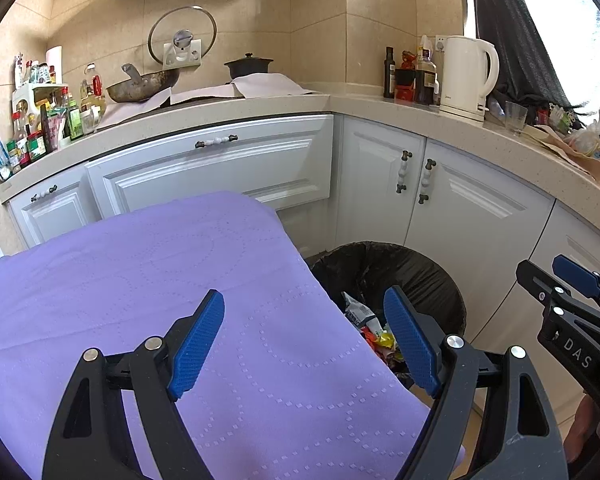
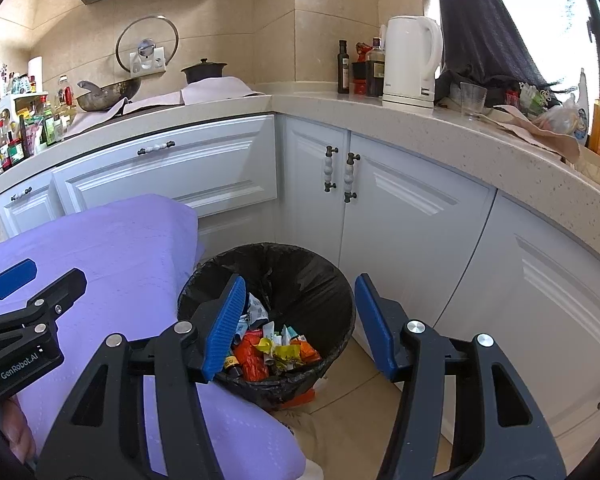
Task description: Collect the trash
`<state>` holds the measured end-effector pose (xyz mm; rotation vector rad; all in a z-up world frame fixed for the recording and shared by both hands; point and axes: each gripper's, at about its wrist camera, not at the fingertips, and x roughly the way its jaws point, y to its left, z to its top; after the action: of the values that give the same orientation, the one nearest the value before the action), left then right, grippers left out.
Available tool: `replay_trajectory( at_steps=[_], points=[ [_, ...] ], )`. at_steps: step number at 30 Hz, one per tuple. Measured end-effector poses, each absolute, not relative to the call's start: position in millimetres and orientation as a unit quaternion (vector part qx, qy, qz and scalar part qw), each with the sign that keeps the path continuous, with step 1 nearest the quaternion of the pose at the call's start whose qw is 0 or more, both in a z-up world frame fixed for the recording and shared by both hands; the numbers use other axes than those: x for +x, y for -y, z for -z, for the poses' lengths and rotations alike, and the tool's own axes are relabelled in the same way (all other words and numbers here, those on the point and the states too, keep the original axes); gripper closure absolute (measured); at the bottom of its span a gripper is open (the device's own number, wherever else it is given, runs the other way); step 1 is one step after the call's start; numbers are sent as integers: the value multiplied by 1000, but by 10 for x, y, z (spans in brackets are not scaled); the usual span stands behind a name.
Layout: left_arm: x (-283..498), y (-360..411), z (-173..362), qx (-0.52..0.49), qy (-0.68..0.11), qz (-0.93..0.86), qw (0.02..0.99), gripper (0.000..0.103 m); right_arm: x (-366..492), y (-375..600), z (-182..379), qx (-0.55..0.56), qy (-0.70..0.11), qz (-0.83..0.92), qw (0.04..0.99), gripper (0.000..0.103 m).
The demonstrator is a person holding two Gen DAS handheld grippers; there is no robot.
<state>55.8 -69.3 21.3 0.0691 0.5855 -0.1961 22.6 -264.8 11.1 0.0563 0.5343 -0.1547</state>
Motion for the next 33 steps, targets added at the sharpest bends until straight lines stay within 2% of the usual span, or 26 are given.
replay_trajectory(
  at_steps=[33],
  points=[
    [563, 695, -177, 31, -293, 98, 951, 23, 243, 2636, -91, 27, -267, 76, 960, 47]
  ],
)
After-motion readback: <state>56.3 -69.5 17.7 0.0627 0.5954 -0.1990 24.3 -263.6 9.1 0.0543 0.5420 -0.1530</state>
